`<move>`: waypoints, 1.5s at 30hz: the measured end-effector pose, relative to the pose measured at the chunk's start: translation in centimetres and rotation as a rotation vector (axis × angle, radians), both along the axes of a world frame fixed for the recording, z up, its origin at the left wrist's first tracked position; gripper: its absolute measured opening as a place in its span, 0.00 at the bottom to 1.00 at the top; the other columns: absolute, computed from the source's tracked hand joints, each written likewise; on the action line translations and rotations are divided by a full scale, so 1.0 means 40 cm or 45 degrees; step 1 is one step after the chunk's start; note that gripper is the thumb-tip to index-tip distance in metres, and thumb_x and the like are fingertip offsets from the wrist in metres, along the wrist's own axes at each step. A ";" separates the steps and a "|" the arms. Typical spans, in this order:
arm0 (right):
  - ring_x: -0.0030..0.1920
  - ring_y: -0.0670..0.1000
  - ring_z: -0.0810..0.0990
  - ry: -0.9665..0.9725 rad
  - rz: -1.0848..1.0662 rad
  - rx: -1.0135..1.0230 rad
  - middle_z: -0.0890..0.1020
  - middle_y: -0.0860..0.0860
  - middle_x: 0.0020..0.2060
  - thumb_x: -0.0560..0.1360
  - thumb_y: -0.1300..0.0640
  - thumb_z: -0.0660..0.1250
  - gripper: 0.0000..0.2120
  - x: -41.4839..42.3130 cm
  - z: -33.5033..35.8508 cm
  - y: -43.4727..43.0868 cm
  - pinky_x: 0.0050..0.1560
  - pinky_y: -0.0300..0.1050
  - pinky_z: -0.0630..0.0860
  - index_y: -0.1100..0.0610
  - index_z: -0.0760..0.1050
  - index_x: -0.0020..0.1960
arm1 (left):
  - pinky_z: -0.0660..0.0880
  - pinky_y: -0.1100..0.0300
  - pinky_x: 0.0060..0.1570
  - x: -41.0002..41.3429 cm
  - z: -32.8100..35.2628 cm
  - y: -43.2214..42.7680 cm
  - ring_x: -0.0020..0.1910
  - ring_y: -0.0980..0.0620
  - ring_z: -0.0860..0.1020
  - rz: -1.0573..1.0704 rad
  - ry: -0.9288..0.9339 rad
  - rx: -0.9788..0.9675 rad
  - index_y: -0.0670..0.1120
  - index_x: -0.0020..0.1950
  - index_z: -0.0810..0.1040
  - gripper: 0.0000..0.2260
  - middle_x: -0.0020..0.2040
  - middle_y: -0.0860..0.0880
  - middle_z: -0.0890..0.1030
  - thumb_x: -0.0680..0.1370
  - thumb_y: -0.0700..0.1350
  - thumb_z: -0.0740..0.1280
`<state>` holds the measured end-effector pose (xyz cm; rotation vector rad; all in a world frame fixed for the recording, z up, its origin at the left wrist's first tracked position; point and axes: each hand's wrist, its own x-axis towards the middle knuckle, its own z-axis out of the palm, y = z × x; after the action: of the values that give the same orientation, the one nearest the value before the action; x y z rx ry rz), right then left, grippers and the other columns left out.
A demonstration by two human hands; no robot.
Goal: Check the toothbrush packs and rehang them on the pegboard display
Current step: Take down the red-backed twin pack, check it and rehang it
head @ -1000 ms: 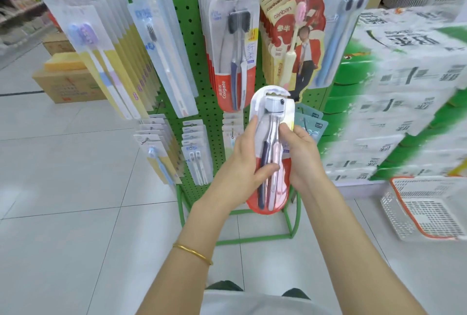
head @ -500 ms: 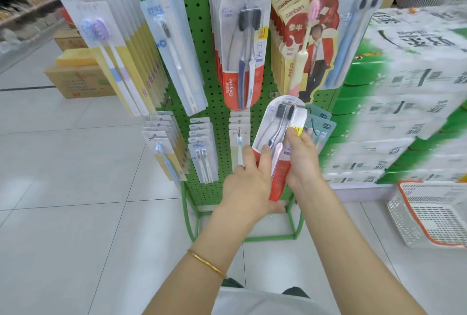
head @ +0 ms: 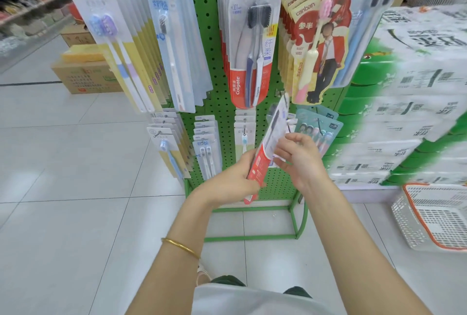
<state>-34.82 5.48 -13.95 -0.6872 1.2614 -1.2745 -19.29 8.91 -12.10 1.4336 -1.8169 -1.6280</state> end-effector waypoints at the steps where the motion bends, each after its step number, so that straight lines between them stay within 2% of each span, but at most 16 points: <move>1: 0.40 0.48 0.78 0.025 0.013 -0.007 0.80 0.52 0.43 0.78 0.63 0.64 0.06 -0.001 -0.002 0.000 0.42 0.43 0.75 0.59 0.69 0.53 | 0.78 0.48 0.55 0.006 -0.002 0.000 0.59 0.47 0.79 0.032 0.101 0.053 0.55 0.71 0.56 0.30 0.61 0.44 0.75 0.77 0.32 0.62; 4: 0.39 0.47 0.79 0.106 0.100 -0.016 0.82 0.52 0.43 0.79 0.61 0.62 0.03 0.004 -0.007 0.004 0.41 0.42 0.75 0.59 0.73 0.50 | 0.77 0.51 0.58 0.024 -0.019 -0.007 0.56 0.48 0.80 0.133 0.194 0.078 0.48 0.68 0.67 0.22 0.59 0.45 0.79 0.77 0.33 0.66; 8: 0.42 0.51 0.81 0.088 0.137 -0.035 0.82 0.54 0.46 0.79 0.62 0.63 0.01 -0.001 -0.016 0.005 0.41 0.45 0.77 0.58 0.73 0.50 | 0.78 0.53 0.54 0.029 -0.044 -0.020 0.50 0.52 0.82 0.318 0.118 0.032 0.49 0.56 0.76 0.10 0.52 0.49 0.83 0.76 0.41 0.70; 14: 0.42 0.50 0.82 0.133 0.372 -0.211 0.83 0.53 0.46 0.78 0.64 0.63 0.04 0.016 -0.009 0.024 0.43 0.48 0.78 0.56 0.74 0.50 | 0.80 0.55 0.44 0.007 0.009 -0.061 0.44 0.52 0.84 0.553 0.194 -0.172 0.50 0.57 0.77 0.08 0.48 0.50 0.84 0.80 0.50 0.64; 17: 0.45 0.54 0.82 0.134 0.457 -0.266 0.83 0.56 0.47 0.77 0.64 0.64 0.04 0.013 -0.004 0.027 0.47 0.53 0.76 0.57 0.74 0.50 | 0.80 0.56 0.44 0.000 0.043 -0.090 0.47 0.52 0.83 0.650 0.227 -0.340 0.48 0.59 0.75 0.11 0.51 0.50 0.83 0.80 0.51 0.63; 21: 0.45 0.58 0.79 0.121 0.501 -0.316 0.80 0.60 0.45 0.75 0.64 0.66 0.03 0.009 0.000 0.033 0.48 0.57 0.73 0.58 0.75 0.47 | 0.77 0.65 0.35 -0.004 0.083 -0.115 0.43 0.58 0.80 0.789 0.284 -0.488 0.45 0.60 0.72 0.11 0.49 0.51 0.80 0.80 0.49 0.63; 23: 0.43 0.57 0.80 0.110 0.507 -0.333 0.81 0.59 0.43 0.72 0.61 0.69 0.04 0.006 0.004 0.032 0.47 0.55 0.76 0.57 0.75 0.46 | 0.79 0.59 0.39 -0.007 0.094 -0.124 0.42 0.55 0.81 0.808 0.331 -0.489 0.44 0.58 0.73 0.10 0.48 0.49 0.81 0.80 0.47 0.64; 25: 0.41 0.53 0.82 0.082 0.520 -0.336 0.81 0.57 0.43 0.69 0.58 0.70 0.07 0.001 0.007 0.029 0.45 0.52 0.78 0.57 0.75 0.45 | 0.79 0.53 0.43 -0.009 0.103 -0.129 0.42 0.53 0.82 0.789 0.406 -0.444 0.44 0.56 0.75 0.07 0.47 0.47 0.82 0.80 0.45 0.64; 28: 0.43 0.52 0.82 -0.061 0.604 -0.305 0.83 0.55 0.45 0.67 0.54 0.75 0.11 -0.012 0.005 0.023 0.42 0.48 0.79 0.57 0.76 0.44 | 0.79 0.56 0.43 -0.007 0.114 -0.137 0.42 0.54 0.81 0.726 0.576 -0.374 0.43 0.54 0.75 0.05 0.45 0.47 0.82 0.80 0.42 0.64; 30: 0.48 0.53 0.81 -0.199 0.687 -0.280 0.82 0.56 0.51 0.63 0.47 0.78 0.25 -0.019 0.007 0.016 0.47 0.48 0.78 0.61 0.75 0.50 | 0.77 0.59 0.41 -0.007 0.127 -0.141 0.41 0.54 0.81 0.659 0.711 -0.333 0.43 0.52 0.75 0.03 0.44 0.47 0.82 0.80 0.40 0.63; 33: 0.60 0.61 0.74 -0.321 0.815 -0.255 0.74 0.63 0.63 0.58 0.43 0.80 0.48 -0.018 0.023 0.004 0.61 0.58 0.72 0.65 0.65 0.68 | 0.76 0.60 0.41 -0.014 0.155 -0.147 0.40 0.54 0.80 0.520 0.838 -0.328 0.44 0.49 0.75 0.04 0.42 0.47 0.81 0.80 0.39 0.61; 35: 0.64 0.64 0.72 -0.378 0.908 -0.301 0.71 0.63 0.67 0.59 0.43 0.80 0.49 -0.010 0.042 -0.005 0.65 0.63 0.67 0.62 0.63 0.71 | 0.75 0.60 0.41 -0.021 0.175 -0.155 0.40 0.53 0.79 0.441 0.882 -0.349 0.44 0.48 0.75 0.02 0.42 0.47 0.80 0.79 0.40 0.62; 37: 0.64 0.64 0.73 -0.383 0.975 -0.374 0.73 0.62 0.66 0.60 0.42 0.79 0.44 -0.006 0.067 -0.014 0.66 0.64 0.67 0.59 0.67 0.69 | 0.74 0.59 0.42 -0.028 0.198 -0.164 0.40 0.52 0.78 0.401 0.921 -0.362 0.44 0.48 0.75 0.03 0.43 0.47 0.79 0.76 0.43 0.63; 40: 0.58 0.59 0.77 -0.264 0.921 -0.468 0.76 0.60 0.58 0.59 0.42 0.80 0.45 -0.003 0.113 -0.027 0.64 0.61 0.71 0.62 0.67 0.67 | 0.74 0.57 0.47 -0.035 0.232 -0.171 0.42 0.53 0.78 0.404 0.860 -0.443 0.43 0.54 0.75 0.06 0.45 0.48 0.80 0.80 0.43 0.61; 42: 0.57 0.54 0.77 -0.029 0.771 -0.527 0.75 0.57 0.57 0.58 0.46 0.80 0.42 -0.003 0.145 -0.034 0.63 0.56 0.73 0.60 0.67 0.65 | 0.75 0.54 0.55 -0.037 0.251 -0.172 0.50 0.52 0.79 0.468 0.729 -0.553 0.45 0.61 0.75 0.12 0.51 0.49 0.81 0.80 0.47 0.62; 45: 0.48 0.32 0.74 0.410 0.477 -0.590 0.73 0.44 0.52 0.59 0.51 0.75 0.32 0.008 0.192 -0.042 0.51 0.29 0.71 0.48 0.66 0.59 | 0.75 0.52 0.60 -0.042 0.284 -0.161 0.56 0.52 0.78 0.615 0.639 -0.774 0.46 0.60 0.77 0.16 0.58 0.47 0.80 0.76 0.52 0.63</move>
<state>-34.51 3.78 -6.27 -1.4377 1.0226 -1.1749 -20.96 2.46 -0.75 0.9674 -1.3606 -0.9564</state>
